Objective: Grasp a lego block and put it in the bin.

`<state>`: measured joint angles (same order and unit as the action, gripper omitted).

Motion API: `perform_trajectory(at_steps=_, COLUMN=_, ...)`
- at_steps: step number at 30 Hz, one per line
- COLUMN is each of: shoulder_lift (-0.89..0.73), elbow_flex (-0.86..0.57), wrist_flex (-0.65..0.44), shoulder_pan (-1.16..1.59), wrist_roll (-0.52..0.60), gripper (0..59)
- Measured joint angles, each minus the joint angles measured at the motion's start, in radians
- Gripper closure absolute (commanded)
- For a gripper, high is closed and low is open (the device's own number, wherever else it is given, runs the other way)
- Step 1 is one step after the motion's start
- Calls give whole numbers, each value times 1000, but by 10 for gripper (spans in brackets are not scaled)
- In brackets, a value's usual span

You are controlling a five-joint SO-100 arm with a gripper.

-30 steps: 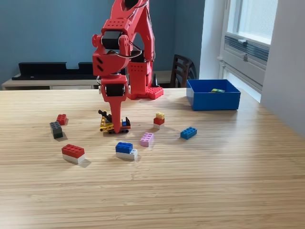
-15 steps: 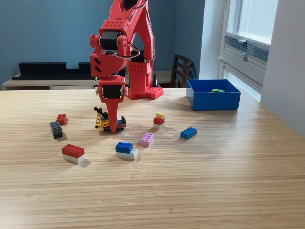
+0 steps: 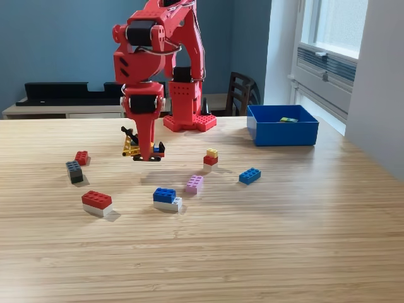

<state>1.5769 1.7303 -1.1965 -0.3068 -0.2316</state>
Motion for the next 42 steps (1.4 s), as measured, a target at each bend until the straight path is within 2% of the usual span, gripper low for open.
perform_trajectory(at_steps=5, shoulder_lift=0, elbow_flex=-95, wrist_flex=-120, shoulder_pan=66, wrist_roll=41, gripper=586)
perform_trajectory(at_steps=9, shoulder_lift=0, elbow_flex=-117, wrist_flex=-192, shoulder_pan=140, wrist_roll=78, gripper=586)
perform_trajectory(at_steps=24, shoulder_lift=0, elbow_flex=-339, wrist_flex=-451, shoulder_pan=609, wrist_roll=314, gripper=586)
perform_trajectory(at_steps=34, shoulder_lift=0, elbow_flex=-365, wrist_flex=-505, shoulder_pan=1081, wrist_roll=491, gripper=586)
perform_trajectory(at_steps=42, shoulder_lift=0, elbow_flex=-367, wrist_flex=-512, shoulder_pan=1350, wrist_roll=500, gripper=586)
